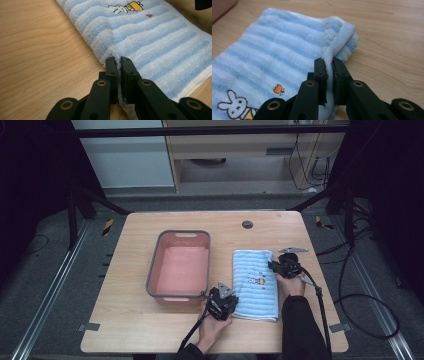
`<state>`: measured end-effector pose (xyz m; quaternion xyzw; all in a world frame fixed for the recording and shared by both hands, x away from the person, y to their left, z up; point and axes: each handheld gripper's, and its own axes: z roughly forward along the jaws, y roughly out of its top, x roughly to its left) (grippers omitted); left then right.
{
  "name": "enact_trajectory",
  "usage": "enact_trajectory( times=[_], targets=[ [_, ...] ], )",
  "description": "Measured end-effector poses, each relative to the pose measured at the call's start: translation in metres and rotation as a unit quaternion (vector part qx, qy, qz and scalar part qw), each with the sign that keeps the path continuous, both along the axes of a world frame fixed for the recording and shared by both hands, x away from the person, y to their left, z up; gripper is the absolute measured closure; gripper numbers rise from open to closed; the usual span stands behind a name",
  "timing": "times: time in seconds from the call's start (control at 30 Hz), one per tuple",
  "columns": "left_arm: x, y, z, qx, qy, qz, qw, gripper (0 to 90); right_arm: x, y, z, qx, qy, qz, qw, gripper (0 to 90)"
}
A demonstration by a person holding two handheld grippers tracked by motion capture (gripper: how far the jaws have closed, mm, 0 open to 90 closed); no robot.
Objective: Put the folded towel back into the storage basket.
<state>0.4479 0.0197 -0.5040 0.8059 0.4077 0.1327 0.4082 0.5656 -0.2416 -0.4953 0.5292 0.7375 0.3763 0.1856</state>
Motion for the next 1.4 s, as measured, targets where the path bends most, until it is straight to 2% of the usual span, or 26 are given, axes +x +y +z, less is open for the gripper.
enact_trajectory(
  times=[0.17,0.27,0.37,0.4,0.47,0.53,0.63,0.67,0.7,0.73,0.8,0.97,1.1,1.4],
  targets=[
    [-0.001,0.003,0.004,-0.006,-0.005,-0.004,1.0000,86.2,-0.004,-0.001,0.009,0.008,-0.017,0.006,0.9998,83.8],
    [-0.005,0.005,0.012,-0.014,-0.014,-0.010,0.9998,86.4,-0.010,-0.001,0.021,0.015,-0.033,0.010,0.9993,83.9],
    [-0.007,0.008,0.023,-0.020,-0.026,-0.016,0.9993,86.5,-0.013,-0.001,0.028,0.020,-0.040,0.012,0.9989,84.0],
    [-0.008,0.009,0.027,-0.022,-0.028,-0.018,0.9992,86.5,-0.016,-0.002,0.036,0.025,-0.046,0.010,0.9986,83.9],
    [-0.011,0.013,0.040,-0.027,-0.040,-0.025,0.9985,86.5,-0.020,-0.001,0.045,0.019,-0.057,0.013,0.9981,84.0],
    [-0.012,0.015,0.044,-0.029,-0.044,-0.027,0.9983,86.5,-0.025,0.001,0.055,0.010,-0.071,0.019,0.9972,83.9],
    [-0.016,0.019,0.057,-0.033,-0.054,-0.036,0.9973,86.5,-0.029,0.002,0.063,0.009,-0.081,0.021,0.9964,84.0],
    [-0.018,0.023,0.065,-0.039,-0.060,-0.040,0.9966,86.4,-0.031,0.003,0.071,0.010,-0.089,0.020,0.9958,84.0],
    [-0.018,0.023,0.065,-0.039,-0.060,-0.040,0.9966,86.5,-0.033,0.004,0.075,0.014,-0.091,0.019,0.9956,84.0],
    [-0.020,0.027,0.073,-0.042,-0.067,-0.040,0.9961,86.4,-0.033,0.005,0.079,0.015,-0.094,0.021,0.9952,84.0],
    [-0.020,0.029,0.077,-0.040,-0.071,-0.042,0.9958,86.5,-0.034,0.006,0.083,0.015,-0.097,0.021,0.9949,83.9],
    [-0.019,0.043,0.095,-0.041,-0.084,-0.038,0.9949,86.4,-0.036,0.018,0.104,0.011,-0.115,0.029,0.9929,84.0],
    [-0.019,0.053,0.104,-0.043,-0.095,-0.032,0.9941,86.5,-0.034,0.030,0.122,0.006,-0.127,0.036,0.9912,84.0],
    [-0.019,0.077,0.121,-0.050,-0.112,-0.019,0.9923,86.4,-0.028,0.058,0.145,-0.002,-0.142,0.048,0.9888,84.0]
  ],
)
